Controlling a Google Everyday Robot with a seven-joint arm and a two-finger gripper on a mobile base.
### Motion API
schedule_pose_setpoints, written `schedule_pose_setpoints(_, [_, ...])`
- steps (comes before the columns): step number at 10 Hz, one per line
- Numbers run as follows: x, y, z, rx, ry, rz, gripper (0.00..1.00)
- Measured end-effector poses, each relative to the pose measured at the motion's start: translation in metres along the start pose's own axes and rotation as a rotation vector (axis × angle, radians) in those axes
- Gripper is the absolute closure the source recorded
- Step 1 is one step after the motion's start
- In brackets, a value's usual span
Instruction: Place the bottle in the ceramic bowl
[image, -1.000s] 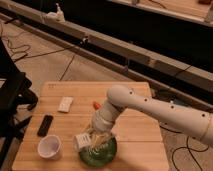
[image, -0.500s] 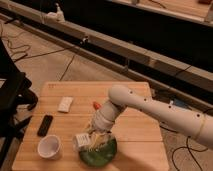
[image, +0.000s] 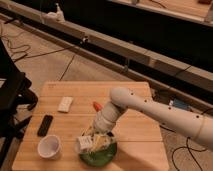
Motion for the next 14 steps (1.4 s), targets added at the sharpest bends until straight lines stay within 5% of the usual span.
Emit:
schedule_pose_setpoints(5, [0.029, -0.013, 0.027, -0.023, 0.012, 0.05, 0.56])
schedule_pose_setpoints(11, [0.029, -0.021, 0.03, -0.005, 0.04, 0.024, 0.64])
schedule_pose_setpoints(14, [0.028, -0.021, 0.031, 0.0, 0.042, 0.022, 0.49])
